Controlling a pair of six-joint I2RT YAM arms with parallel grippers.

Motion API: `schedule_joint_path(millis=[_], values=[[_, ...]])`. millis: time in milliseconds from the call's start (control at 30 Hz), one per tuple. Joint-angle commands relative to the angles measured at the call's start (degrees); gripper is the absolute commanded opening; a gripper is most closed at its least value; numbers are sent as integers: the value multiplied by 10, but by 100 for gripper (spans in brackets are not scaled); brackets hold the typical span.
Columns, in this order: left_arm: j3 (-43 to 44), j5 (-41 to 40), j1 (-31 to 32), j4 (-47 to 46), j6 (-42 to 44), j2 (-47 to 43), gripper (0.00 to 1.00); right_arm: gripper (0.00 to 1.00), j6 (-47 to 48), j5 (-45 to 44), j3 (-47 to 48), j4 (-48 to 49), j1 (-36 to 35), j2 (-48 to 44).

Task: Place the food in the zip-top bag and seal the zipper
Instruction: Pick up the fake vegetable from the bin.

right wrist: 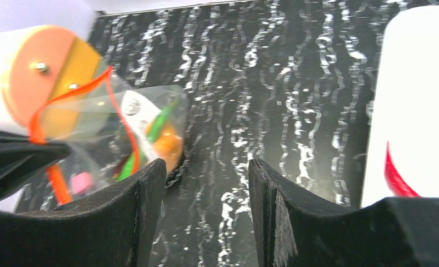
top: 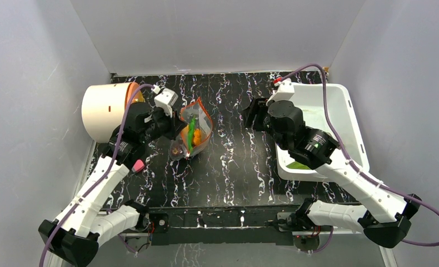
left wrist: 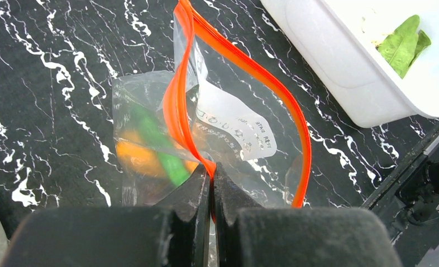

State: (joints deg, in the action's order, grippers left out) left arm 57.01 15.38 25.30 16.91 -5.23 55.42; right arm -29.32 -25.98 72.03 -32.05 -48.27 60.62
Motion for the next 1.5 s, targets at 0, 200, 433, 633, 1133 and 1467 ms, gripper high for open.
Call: schedule_joint_path(millis=[0, 200, 433, 633, 1133, 1467], values=[[40, -8, 2, -7, 27, 3, 0, 54, 27, -105, 37, -55, 1, 16], [21, -15, 2, -18, 35, 11, 0, 56, 19, -110, 6, -59, 62, 40], [-34, -76, 2, -93, 11, -2, 0, 55, 13, 65, -53, 13, 308, 49], [-49, -184, 2, -87, -43, -20, 0, 56, -27, 91, 0, -72, 390, 90], [34, -140, 2, 39, -110, 37, 0, 48, -159, 158, -51, -165, 561, 138], [63, -128, 2, 43, -63, 39, 0, 52, -221, 37, -78, -147, 621, 167]])
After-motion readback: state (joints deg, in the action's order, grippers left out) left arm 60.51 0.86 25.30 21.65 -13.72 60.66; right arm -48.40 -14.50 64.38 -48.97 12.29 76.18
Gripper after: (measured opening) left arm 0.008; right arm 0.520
